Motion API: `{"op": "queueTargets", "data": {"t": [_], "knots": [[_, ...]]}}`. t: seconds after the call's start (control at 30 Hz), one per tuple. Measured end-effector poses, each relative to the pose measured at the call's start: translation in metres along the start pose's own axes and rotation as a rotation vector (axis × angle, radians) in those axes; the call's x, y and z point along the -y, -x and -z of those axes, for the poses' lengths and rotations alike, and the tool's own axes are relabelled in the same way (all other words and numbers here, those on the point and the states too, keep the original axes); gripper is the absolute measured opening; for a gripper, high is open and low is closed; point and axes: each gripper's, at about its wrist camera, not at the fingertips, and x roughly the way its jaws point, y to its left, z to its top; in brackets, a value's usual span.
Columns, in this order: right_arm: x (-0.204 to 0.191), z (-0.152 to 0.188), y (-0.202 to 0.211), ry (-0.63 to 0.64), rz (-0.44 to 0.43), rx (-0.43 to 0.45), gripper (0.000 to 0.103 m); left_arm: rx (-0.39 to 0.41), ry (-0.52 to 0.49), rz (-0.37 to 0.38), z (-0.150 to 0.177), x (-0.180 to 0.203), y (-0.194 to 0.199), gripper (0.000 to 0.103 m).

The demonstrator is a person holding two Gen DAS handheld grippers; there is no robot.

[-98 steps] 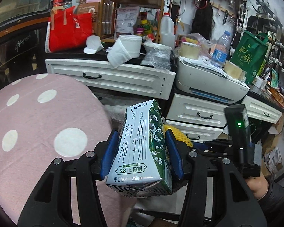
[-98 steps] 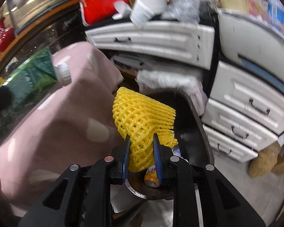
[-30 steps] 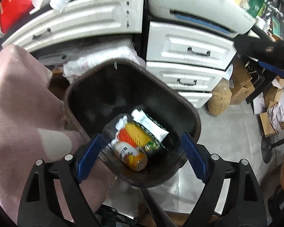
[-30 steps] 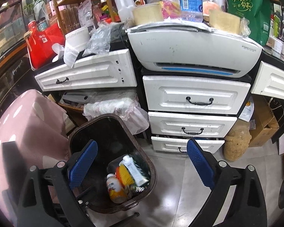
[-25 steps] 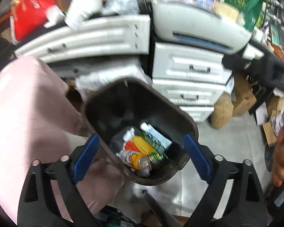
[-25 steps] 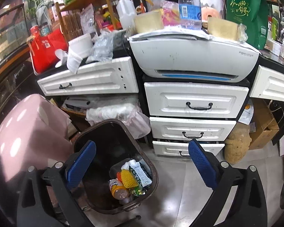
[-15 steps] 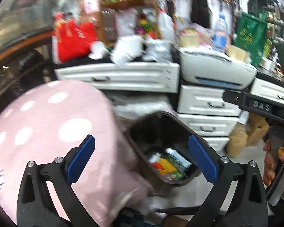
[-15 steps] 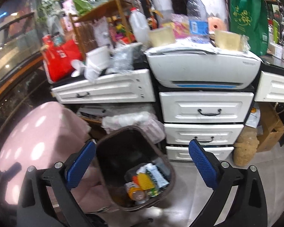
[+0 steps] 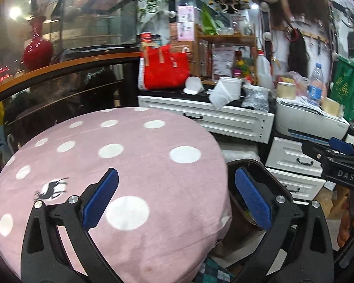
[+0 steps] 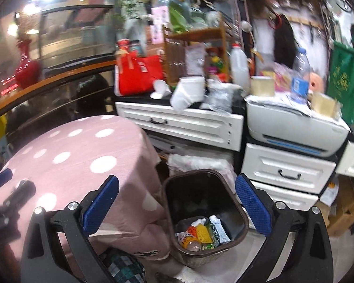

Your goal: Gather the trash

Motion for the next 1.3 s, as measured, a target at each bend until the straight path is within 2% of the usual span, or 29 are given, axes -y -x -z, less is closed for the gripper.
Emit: {"op": "queueTargets", "data": {"t": [0.3,0.47,0.63,1.17,1.3], "knots": [[-0.033,0.01,0.04,0.106,-0.101,0.081,0.097,0.062,0.066,-0.077,0.007,-0.021,0.044,0.097],[-0.048,0.017,0.06,0.161,-0.156,0.13,0.097,0.09,0.097,-0.094,0.006,-0.025,0.059,0.097],[-0.057,0.019,0.078,0.214,-0.179,0.214,0.097,0.137,0.096,-0.122,0.007,-0.023,0.073,0.097],[-0.058,0.022,0.079,0.204,-0.19,0.211,0.097,0.152,0.105,-0.119,0.007,-0.021,0.079,0.097],[-0.058,0.022,0.079,0.203,-0.189,0.214,0.097,0.164,0.101,-0.141,0.007,-0.02,0.081,0.097]]}}
